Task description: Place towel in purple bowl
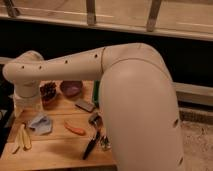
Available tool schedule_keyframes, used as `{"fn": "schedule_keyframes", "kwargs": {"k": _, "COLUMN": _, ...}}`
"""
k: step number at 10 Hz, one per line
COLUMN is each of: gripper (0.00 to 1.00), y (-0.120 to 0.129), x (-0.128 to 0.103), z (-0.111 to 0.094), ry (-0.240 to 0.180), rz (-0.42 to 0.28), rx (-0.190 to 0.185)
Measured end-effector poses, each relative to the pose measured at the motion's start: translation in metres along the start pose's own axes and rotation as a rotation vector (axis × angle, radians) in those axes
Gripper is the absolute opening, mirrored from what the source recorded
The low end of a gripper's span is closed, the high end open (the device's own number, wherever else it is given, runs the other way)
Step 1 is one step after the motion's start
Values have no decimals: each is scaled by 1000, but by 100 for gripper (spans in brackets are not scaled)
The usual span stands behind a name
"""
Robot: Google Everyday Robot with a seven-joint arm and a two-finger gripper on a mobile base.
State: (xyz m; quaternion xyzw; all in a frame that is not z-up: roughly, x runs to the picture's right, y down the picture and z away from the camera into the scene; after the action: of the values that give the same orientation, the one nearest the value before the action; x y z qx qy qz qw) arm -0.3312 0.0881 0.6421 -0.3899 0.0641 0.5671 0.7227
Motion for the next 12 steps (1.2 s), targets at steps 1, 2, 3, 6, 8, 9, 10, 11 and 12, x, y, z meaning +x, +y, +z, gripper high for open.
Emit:
{"fn": "schedule_keyframes", "kwargs": {"k": 1, "gripper": 65, "y": 3, "x": 1, "z": 1, "ry": 2, "rz": -3, "rx": -2}}
{"fn": "schedule_keyframes", "kwargs": {"k": 2, "gripper": 65, "y": 2, "x": 1, "z": 1, "ry": 1, "rz": -3, "rx": -1}}
{"fn": "schedule_keyframes", "kwargs": {"k": 3, "gripper": 65, "y": 0, "x": 0, "z": 1, "ry": 0, "rz": -2, "rx": 4}}
{"fn": "schedule_keyframes", "kwargs": {"k": 6, "gripper": 65, "y": -11, "x": -28, "z": 20, "ry": -43, "rz": 27, "rx": 36}}
{"fn": "schedule_keyframes", "kwargs": {"k": 8, "gripper": 65, "y": -10, "x": -48, "z": 37, "ry": -55, "rz": 16, "rx": 80}}
{"fn": "schedule_keyframes", "kwargs": {"k": 9, "gripper": 65, "y": -7, "x": -52, "z": 43, "ry": -57, "rz": 3, "rx": 106}}
{"fn": "schedule_keyframes", "kwargs": {"k": 10, "gripper": 65, "y": -8, "x": -57, "z": 49, "ry": -57, "rz": -5, "rx": 134}}
{"fn": "schedule_keyframes", "kwargs": {"k": 11, "gripper": 65, "y": -13, "x": -60, "z": 56, "ry": -52, "rz": -6, "rx": 152}}
{"fn": "schedule_keyframes", "kwargs": {"k": 12, "gripper": 65, "y": -13, "x": -58, "z": 67, "ry": -36, "rz": -10, "rx": 161}}
